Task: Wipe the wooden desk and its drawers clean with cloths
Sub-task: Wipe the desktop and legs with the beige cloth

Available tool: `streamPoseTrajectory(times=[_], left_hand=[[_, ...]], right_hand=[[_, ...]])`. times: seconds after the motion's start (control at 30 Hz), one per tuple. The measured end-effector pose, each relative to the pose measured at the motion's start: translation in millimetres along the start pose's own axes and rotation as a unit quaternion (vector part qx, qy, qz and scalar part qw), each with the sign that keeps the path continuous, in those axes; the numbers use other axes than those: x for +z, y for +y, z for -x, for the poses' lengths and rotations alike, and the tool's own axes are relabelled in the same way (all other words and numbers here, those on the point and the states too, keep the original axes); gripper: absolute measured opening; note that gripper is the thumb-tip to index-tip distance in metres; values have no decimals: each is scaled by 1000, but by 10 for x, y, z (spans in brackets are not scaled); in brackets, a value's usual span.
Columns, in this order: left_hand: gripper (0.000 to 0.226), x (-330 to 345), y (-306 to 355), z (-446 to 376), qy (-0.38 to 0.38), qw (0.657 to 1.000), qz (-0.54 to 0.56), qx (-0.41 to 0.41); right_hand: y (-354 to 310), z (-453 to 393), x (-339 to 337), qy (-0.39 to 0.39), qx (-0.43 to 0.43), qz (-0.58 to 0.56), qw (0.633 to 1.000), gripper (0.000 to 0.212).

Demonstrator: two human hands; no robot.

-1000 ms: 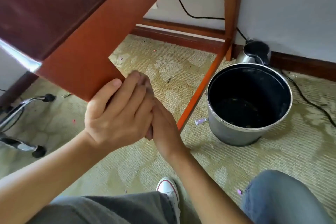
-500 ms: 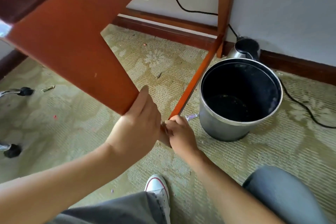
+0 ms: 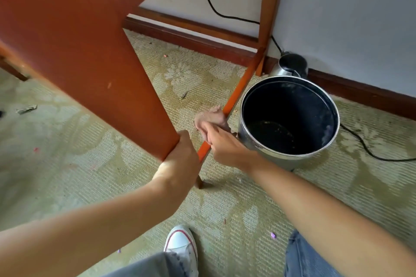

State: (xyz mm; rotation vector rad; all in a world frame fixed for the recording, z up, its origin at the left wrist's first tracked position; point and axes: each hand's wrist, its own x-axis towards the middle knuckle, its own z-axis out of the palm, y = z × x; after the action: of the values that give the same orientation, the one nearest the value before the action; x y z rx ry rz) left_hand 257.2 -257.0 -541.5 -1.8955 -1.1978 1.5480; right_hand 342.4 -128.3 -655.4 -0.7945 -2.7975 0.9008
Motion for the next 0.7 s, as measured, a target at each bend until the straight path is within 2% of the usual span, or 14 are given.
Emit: streamPoseTrajectory(times=[0.07, 0.17, 0.2, 0.27, 0.3, 0.33, 0.43, 0.5, 0.53, 0.63, 0.7], left_hand=[[19, -32, 29, -75, -17, 999, 35, 6], [20, -35, 149, -285, -26, 991, 125, -28], [21, -41, 207, -390, -22, 985, 163, -46], [35, -16, 356, -654, -32, 965, 244, -92], [43, 8, 414, -787, -39, 947, 296, -120], [51, 25, 444, -910, -42, 924, 348, -151], [67, 95, 583, -1239, -12, 854, 474, -215], [68, 153, 712, -1354, 16, 831, 507, -229], [66, 193, 781, -1419, 44, 816, 519, -251], [62, 235, 805, -1562, 96, 754, 579, -294], [53, 230, 762, -1653, 79, 726, 608, -313]], right_hand=[[34, -45, -57, -5, 9, 91, 996, 49], [3, -145, -7, -17, 50, 221, 974, 47], [13, -210, 31, -17, 76, 258, 963, 53], [31, -374, 41, 6, 106, 323, 940, 59], [22, -453, -16, 34, 114, 337, 934, 53], [18, -538, -90, 29, 130, 343, 930, 45], [15, -799, -264, -65, 115, 449, 884, 40], [47, -934, -302, -98, 132, 476, 864, 38], [81, -1000, -320, -110, 155, 474, 860, 35], [189, -1171, -425, -110, 235, 401, 878, 25], [243, -1285, -539, -107, 251, 365, 890, 20]])
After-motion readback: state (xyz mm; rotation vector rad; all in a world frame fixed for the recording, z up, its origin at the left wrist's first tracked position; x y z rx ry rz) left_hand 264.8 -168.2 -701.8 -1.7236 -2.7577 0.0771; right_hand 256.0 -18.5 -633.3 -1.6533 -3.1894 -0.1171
